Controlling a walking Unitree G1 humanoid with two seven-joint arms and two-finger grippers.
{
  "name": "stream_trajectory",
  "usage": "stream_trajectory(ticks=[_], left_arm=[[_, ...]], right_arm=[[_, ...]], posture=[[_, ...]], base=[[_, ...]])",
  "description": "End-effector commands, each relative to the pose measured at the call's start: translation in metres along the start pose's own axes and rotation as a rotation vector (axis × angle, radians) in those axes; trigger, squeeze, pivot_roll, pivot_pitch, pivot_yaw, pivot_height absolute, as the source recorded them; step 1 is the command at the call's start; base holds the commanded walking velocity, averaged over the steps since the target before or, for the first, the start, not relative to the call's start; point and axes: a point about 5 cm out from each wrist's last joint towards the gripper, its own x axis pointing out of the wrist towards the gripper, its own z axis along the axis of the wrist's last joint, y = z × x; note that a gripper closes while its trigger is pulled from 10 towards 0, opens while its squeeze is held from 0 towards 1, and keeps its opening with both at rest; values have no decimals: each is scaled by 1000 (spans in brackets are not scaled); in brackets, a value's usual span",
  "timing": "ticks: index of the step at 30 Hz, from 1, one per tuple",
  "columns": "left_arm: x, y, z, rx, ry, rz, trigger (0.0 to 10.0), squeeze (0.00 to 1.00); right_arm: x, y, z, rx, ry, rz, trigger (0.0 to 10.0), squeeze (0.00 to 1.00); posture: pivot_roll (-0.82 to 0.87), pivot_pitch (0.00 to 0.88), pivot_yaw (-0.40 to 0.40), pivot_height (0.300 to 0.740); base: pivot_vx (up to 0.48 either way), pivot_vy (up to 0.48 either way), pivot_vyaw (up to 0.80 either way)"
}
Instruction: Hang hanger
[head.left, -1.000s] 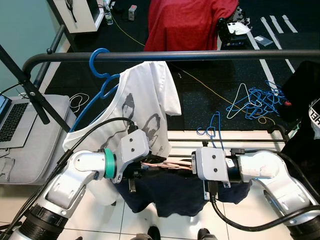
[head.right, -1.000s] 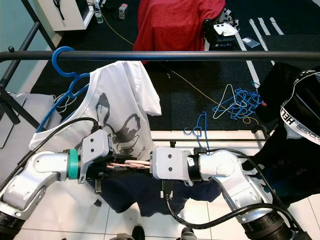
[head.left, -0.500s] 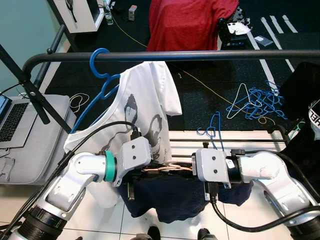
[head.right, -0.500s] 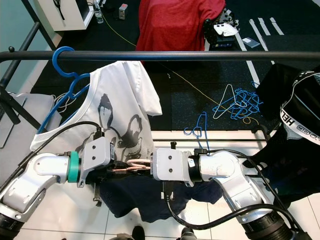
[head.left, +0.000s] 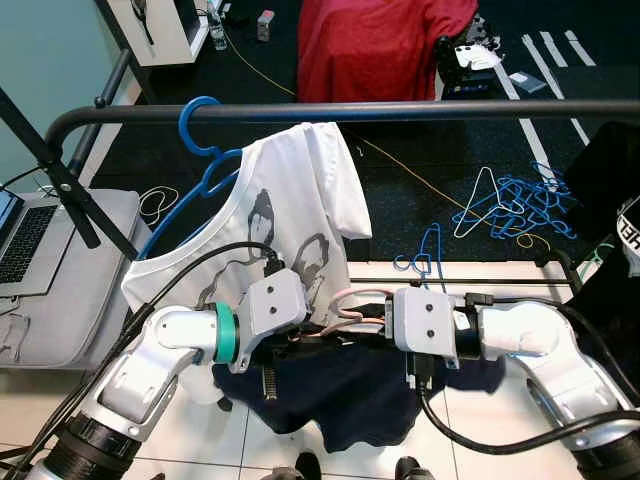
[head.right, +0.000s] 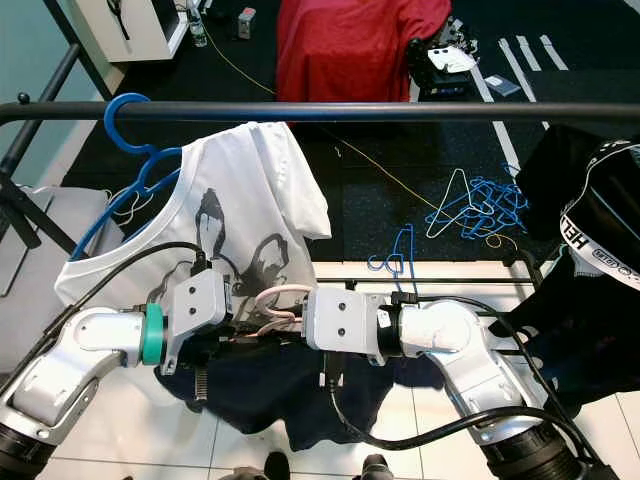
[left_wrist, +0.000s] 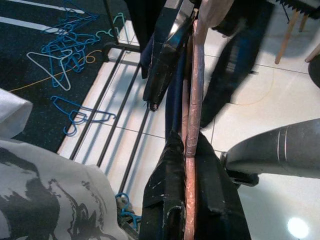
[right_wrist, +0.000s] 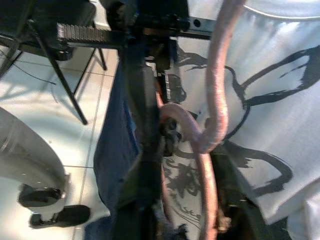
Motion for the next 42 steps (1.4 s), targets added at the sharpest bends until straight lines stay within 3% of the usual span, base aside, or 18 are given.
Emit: stream_trajectory(ticks=[1, 2, 3, 15, 16, 19, 22, 25, 26, 29, 30, 32, 33, 34, 37, 40, 42], left_arm=[[-4, 3, 1, 12, -2, 27, 10000, 0], [-4, 3, 1, 12, -2, 27, 10000, 0], [-4, 3, 0, 9, 1, 30, 10000, 0], [-4, 8, -1, 3, 9, 60, 10000, 0], [-5, 10, 0, -5, 4, 78, 10000, 0], [-6, 12, 0, -11, 0, 91, 10000, 0], [-8, 15, 3, -16, -12, 113, 10000, 0], [-8, 16, 4, -17, -15, 117, 10000, 0], [-7, 16, 5, -21, -21, 127, 10000, 0], [-7, 16, 5, -21, -21, 127, 10000, 0], [-6, 17, 7, -26, -28, 136, 10000, 0], [-6, 17, 7, -26, -28, 136, 10000, 0], [-5, 19, 8, -29, -37, 148, 10000, 0], [-3, 22, 14, -32, -57, 163, 10000, 0], [-2, 24, 19, -36, -79, 177, 10000, 0], [-2, 29, 30, -32, -119, 197, 10000, 0], [-2, 30, 32, -29, -125, 199, 10000, 0]], right_arm=[[-1, 4, 4, -14, -10, 6, 10000, 1000], [-1, 4, 4, -14, -10, 6, 10000, 1000], [-5, 2, 6, -22, -3, -12, 10000, 0], [-41, 4, -3, 15, 108, -111, 10000, 0], [-50, 0, -7, 28, 133, -185, 10000, 0], [-56, -2, -10, 38, 149, -236, 10000, 0], [-75, -13, -16, 54, 162, -498, 10000, 0], [-79, -16, -17, 61, 158, -575, 10000, 0], [-82, -18, -18, 71, 151, -672, 10000, 0], [-82, -18, -18, 71, 151, -672, 10000, 0], [-84, -21, -19, 94, 131, -779, 10000, 0], [-84, -21, -19, 94, 131, -779, 10000, 0], [-85, -21, -21, 125, 100, -884, 10000, 0], [-81, -13, -28, 202, 57, -1016, 10000, 0], [-76, -2, -34, 267, 32, -1094, 10000, 0], [-67, 23, -44, 354, 22, -1229, 10000, 0], [-67, 27, -46, 389, 3, -1266, 10000, 0]], posture=[[-257, 227, 183, 740], [-257, 227, 183, 740], [-259, 229, 183, 740], [-269, 235, 189, 740], [-269, 236, 189, 740], [-267, 237, 191, 740], [-265, 238, 200, 740], [-265, 238, 201, 740], [-261, 239, 205, 740], [-261, 239, 205, 740], [-262, 240, 208, 740], [-262, 240, 208, 740], [-261, 242, 210, 740], [-257, 245, 207, 740], [-250, 249, 210, 740], [-247, 251, 210, 740], [-248, 250, 211, 740]], base=[[0, 0, 0], [0, 0, 0], [0, 0, 0], [0, 0, 0], [0, 0, 0], [0, 0, 0], [0, 0, 0], [0, 0, 0], [0, 0, 0], [0, 0, 0], [0, 0, 0], [0, 0, 0], [0, 0, 0], [0, 0, 0], [0, 0, 0], [0, 0, 0], [0, 0, 0]])
